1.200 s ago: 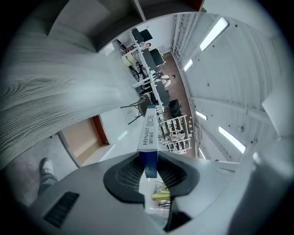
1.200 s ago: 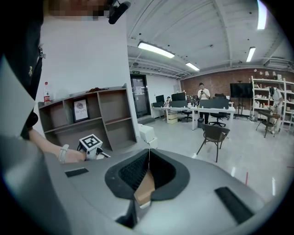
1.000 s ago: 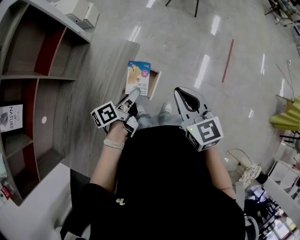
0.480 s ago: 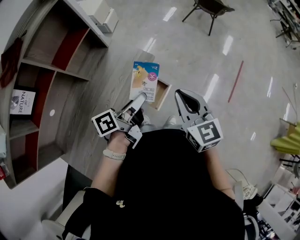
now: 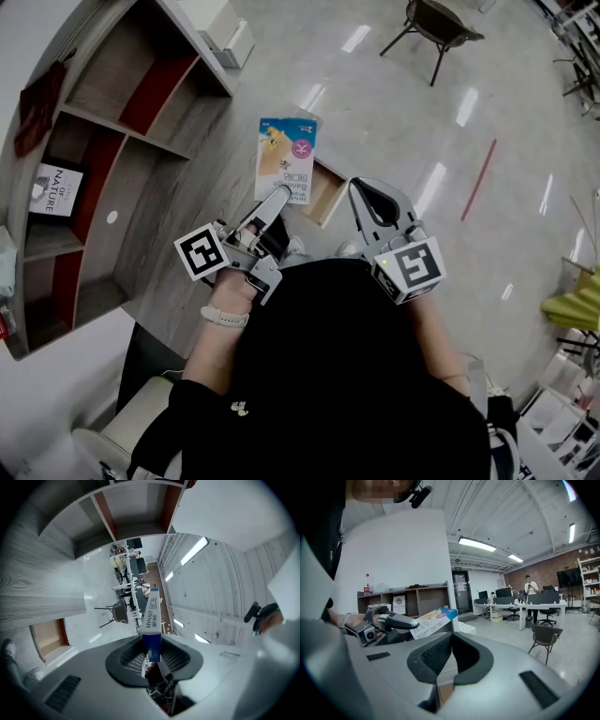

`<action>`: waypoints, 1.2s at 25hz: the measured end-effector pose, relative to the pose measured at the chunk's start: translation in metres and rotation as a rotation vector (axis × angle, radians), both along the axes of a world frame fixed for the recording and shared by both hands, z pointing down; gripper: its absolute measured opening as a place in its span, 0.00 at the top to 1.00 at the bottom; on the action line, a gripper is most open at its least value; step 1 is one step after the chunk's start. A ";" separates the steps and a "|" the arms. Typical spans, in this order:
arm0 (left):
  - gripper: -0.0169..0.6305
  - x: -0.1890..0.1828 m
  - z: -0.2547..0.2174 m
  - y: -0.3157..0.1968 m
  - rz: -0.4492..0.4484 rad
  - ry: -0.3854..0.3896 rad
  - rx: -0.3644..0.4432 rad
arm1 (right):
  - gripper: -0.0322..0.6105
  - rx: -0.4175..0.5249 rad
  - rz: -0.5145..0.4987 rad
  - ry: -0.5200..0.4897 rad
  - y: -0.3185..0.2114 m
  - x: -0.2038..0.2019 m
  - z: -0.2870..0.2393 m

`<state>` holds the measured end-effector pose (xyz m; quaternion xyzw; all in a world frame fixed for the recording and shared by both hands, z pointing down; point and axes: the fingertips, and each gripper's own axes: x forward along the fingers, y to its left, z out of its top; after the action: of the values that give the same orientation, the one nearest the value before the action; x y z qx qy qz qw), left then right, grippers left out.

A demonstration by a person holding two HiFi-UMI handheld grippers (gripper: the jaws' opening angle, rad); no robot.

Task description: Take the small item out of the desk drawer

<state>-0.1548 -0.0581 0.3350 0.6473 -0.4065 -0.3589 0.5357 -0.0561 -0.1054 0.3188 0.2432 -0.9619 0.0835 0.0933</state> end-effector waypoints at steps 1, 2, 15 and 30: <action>0.83 -0.001 -0.001 0.000 -0.004 0.002 0.002 | 0.95 -0.005 0.003 0.001 -0.001 0.000 -0.001; 0.83 -0.001 -0.001 0.000 -0.007 0.002 0.003 | 0.95 -0.010 0.011 0.005 -0.003 0.000 -0.002; 0.83 0.000 -0.001 0.000 -0.003 0.003 0.006 | 0.95 0.002 -0.029 -0.002 0.006 -0.002 -0.004; 0.83 0.004 0.006 0.000 0.038 0.009 0.005 | 0.95 0.003 0.010 0.004 0.009 0.000 -0.001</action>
<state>-0.1507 -0.0582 0.3407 0.6546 -0.3907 -0.3526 0.5426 -0.0561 -0.0959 0.3178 0.2485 -0.9605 0.0819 0.0944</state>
